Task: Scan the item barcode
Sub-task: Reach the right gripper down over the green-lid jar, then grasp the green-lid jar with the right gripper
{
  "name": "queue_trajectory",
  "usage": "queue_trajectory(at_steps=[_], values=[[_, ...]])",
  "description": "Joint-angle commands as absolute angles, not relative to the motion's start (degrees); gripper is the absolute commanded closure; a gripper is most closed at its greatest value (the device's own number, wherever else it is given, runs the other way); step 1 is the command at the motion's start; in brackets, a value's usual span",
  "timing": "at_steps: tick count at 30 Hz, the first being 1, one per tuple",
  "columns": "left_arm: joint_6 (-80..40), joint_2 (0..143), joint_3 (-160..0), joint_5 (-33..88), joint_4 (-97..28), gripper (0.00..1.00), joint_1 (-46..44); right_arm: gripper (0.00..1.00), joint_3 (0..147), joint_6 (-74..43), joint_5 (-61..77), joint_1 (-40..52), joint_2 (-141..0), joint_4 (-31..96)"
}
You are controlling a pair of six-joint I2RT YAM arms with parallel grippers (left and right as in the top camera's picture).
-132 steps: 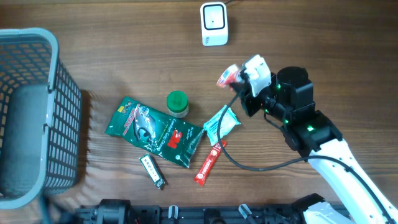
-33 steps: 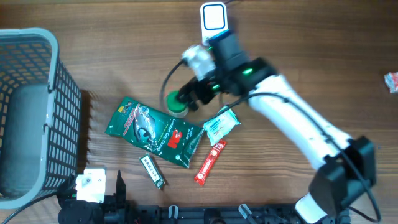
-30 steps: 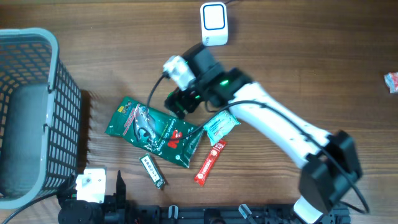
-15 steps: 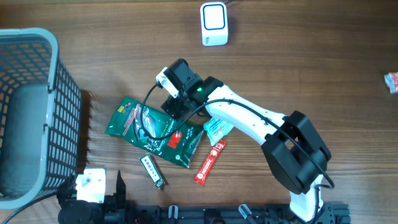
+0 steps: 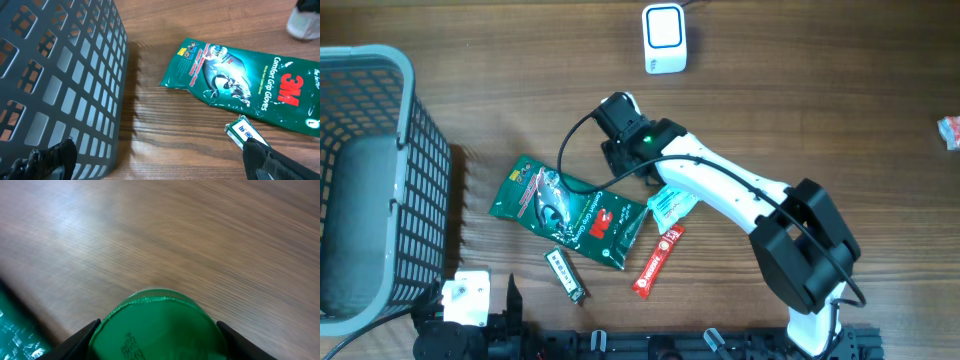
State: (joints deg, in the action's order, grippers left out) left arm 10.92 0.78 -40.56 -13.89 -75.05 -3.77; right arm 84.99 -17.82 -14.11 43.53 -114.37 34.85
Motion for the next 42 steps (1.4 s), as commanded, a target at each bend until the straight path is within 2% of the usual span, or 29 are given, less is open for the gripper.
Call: queue_trajectory(at_steps=[1,6,9,10,12,14,15,16,22,28,37,42], values=[[11.81,0.43,-40.71,-14.48,-74.87,0.0,-4.01,0.32,85.17,-35.44,-21.85,43.42,-111.42,37.23],[11.81,0.43,-40.71,-14.48,-74.87,0.0,-4.01,0.32,85.17,-53.25,-21.54,43.42,-111.42,42.22],[11.81,0.43,-40.71,-14.48,-74.89,0.0,-4.01,0.31,85.17,-55.66,-18.39,43.42,-111.42,42.96],[11.81,0.43,-40.71,-14.48,-74.89,0.0,-4.01,0.26,85.17,-55.68,-17.63,43.42,-111.42,42.96],[11.81,0.43,-40.71,-14.48,-74.87,0.0,-4.01,0.21,85.17,-55.66,-15.77,43.42,-111.42,42.94],[11.81,0.43,-40.71,-14.48,-74.87,0.0,-4.01,0.15,85.19,-54.78,-14.22,43.42,-111.11,43.57],[11.81,0.43,-40.71,-14.48,-74.87,0.0,-4.01,0.05,85.19,-53.63,-13.21,43.42,-110.67,43.77],[11.81,0.43,-40.71,-14.48,-74.89,0.0,-4.01,0.01,85.19,-52.66,-12.49,43.42,-110.0,44.03],[11.81,0.43,-40.71,-14.48,-74.89,0.0,-4.01,0.0,88.84,-43.46,-12.14,42.26,-101.49,51.46],[11.81,0.43,-40.71,-14.48,-74.87,0.0,-4.01,0.0,88.82,-27.22,-8.05,42.13,-96.51,52.4],[11.81,0.43,-40.71,-14.48,-74.89,0.0,-4.01,0.01,93.17,-26.92,11.88,33.34,-106.5,56.99],[11.81,0.43,-40.71,-14.48,-74.87,0.0,-4.01,0.01,107.81,-23.99,8.47,33.41,-117.01,67.44]])
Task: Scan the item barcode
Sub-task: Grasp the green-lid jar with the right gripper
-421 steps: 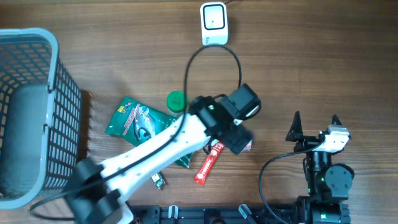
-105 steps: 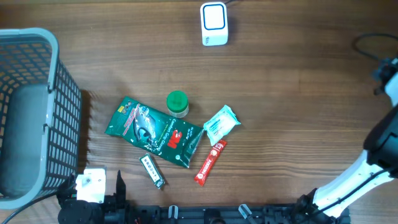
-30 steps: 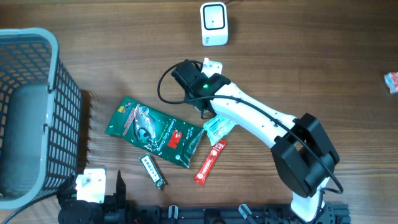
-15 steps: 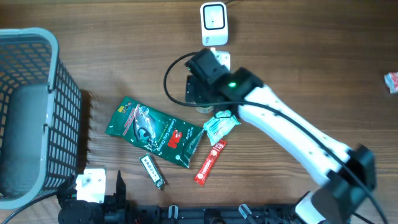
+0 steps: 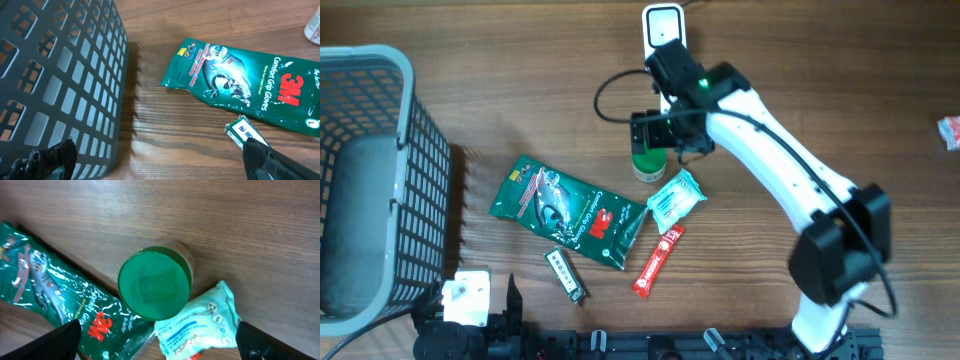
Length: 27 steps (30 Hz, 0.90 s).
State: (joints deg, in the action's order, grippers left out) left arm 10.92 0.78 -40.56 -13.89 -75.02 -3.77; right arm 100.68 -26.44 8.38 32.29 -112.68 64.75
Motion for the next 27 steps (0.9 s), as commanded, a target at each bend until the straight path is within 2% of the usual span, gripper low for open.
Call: queue_trajectory(at_steps=[1,19,22,24,26,27], values=[[11.81,0.43,-40.71,-14.48,-74.89,0.0,-4.01,0.01,109.75,-23.94,8.4,33.89,-118.67,69.04],[11.81,0.43,-40.71,-14.48,-74.87,0.0,-4.01,0.01,110.28,-21.04,5.78,34.48,-133.78,71.11],[11.81,0.43,-40.71,-14.48,-74.87,0.0,-4.01,0.09,110.19,-22.04,5.74,34.87,-135.63,70.61],[11.81,0.43,-40.71,-14.48,-74.89,0.0,-4.01,0.18,110.17,-24.49,4.29,34.92,-136.44,69.82],[11.81,0.43,-40.71,-14.48,-74.89,0.0,-4.01,0.31,110.19,-26.13,3.88,34.92,-136.64,69.69],[11.81,0.43,-40.71,-14.48,-74.87,0.0,-4.01,0.33,110.19,-26.39,3.88,34.92,-136.64,69.76]])
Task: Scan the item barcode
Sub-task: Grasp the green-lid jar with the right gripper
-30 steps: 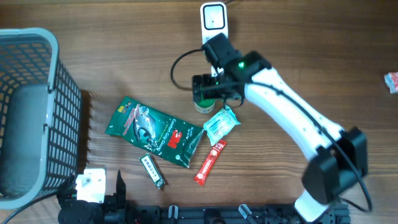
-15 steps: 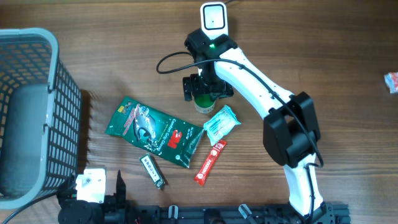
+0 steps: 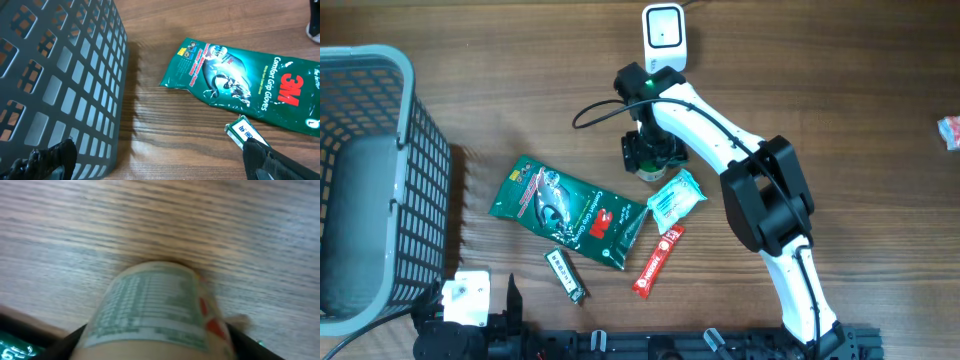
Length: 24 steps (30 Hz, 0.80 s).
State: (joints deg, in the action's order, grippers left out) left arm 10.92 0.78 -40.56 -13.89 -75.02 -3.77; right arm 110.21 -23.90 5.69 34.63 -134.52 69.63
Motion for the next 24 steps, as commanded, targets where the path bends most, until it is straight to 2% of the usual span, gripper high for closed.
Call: queue_trajectory(at_steps=[1,2,3,13,20,24], values=[[11.81,0.43,-40.71,-14.48,-74.89,0.0,-4.01,0.36,110.19,-27.24,3.88,34.92,-136.64,70.02],[11.81,0.43,-40.71,-14.48,-74.89,0.0,-4.01,0.42,110.19,-28.23,3.88,34.92,-136.64,70.26],[11.81,0.43,-40.71,-14.48,-74.87,0.0,-4.01,0.44,110.41,-28.97,4.16,34.92,-136.62,70.72],[11.81,0.43,-40.71,-14.48,-74.89,0.0,-4.01,0.45,129.21,-28.95,12.23,32.69,-134.32,87.72],[11.81,0.43,-40.71,-14.48,-74.89,0.0,-4.01,0.45,131.13,-26.24,34.76,32.18,-132.2,92.18],[11.81,0.43,-40.71,-14.48,-74.87,0.0,-4.01,0.45,131.13,-26.98,40.42,32.64,-132.2,92.18]])
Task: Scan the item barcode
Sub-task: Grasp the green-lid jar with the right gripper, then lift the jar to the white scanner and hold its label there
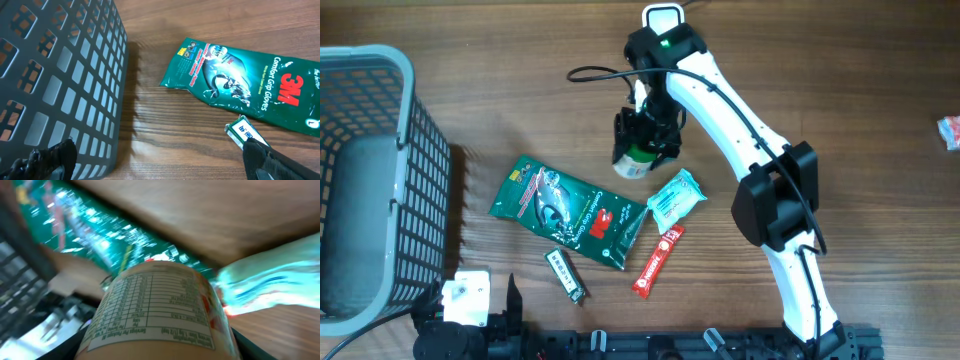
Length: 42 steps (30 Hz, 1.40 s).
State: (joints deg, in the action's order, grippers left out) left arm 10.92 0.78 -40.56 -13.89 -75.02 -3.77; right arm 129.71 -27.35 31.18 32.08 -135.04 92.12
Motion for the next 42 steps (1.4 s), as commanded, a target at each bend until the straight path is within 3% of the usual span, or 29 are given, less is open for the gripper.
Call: queue_trajectory(at_steps=[1,16,27,35,42], values=[[11.81,0.43,-40.71,-14.48,-74.89,0.0,-4.01,0.45,131.13,-26.92,42.5,33.19,-132.2,92.18],[11.81,0.43,-40.71,-14.48,-74.89,0.0,-4.01,0.45,129.73,-25.74,42.19,43.55,-124.51,92.18],[11.81,0.43,-40.71,-14.48,-74.87,0.0,-4.01,0.44,129.75,-26.06,10.41,41.65,-124.33,89.56],[11.81,0.43,-40.71,-14.48,-74.89,0.0,-4.01,0.44,129.6,-26.09,-20.08,34.11,-124.97,61.28],[11.79,0.43,-40.71,-14.48,-74.87,0.0,-4.01,0.47,129.6,-25.5,-21.37,27.59,-133.34,36.16]])
